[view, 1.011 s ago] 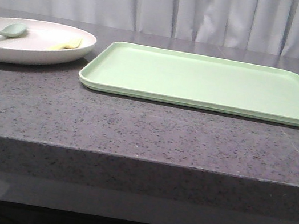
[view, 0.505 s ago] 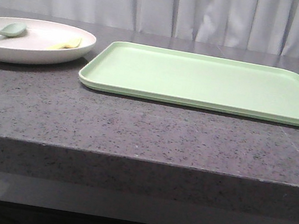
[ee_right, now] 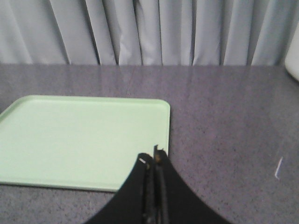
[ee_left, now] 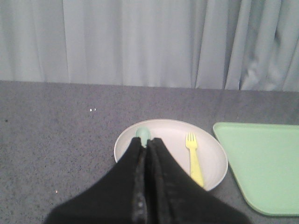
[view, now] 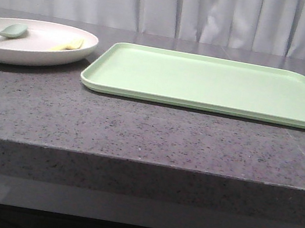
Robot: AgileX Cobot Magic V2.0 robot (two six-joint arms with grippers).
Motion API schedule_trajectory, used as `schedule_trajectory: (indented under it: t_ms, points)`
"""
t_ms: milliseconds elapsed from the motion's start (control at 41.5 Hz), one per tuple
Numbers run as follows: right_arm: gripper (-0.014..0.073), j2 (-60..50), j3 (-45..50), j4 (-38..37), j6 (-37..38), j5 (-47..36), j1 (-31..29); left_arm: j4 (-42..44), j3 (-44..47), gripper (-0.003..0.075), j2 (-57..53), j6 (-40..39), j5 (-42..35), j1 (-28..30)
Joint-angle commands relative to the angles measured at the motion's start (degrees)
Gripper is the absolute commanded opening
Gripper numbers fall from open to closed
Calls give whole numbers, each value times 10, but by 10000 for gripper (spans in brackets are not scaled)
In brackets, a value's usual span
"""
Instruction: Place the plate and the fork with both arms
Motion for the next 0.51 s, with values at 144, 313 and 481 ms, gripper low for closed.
schedule_trajectory:
  t_ms: [144, 313, 481]
  points:
    - [-88, 49, -19, -8, -2, -37, 1, -4, -18, -20, 49, -4, -36, 2]
    - [-88, 51, -19, -8, -2, -49, 1, -4, -18, -20, 55, -4, -36, 2]
    - [-88, 51, -19, -8, -2, -49, 1, -4, -18, -20, 55, -4, -36, 2]
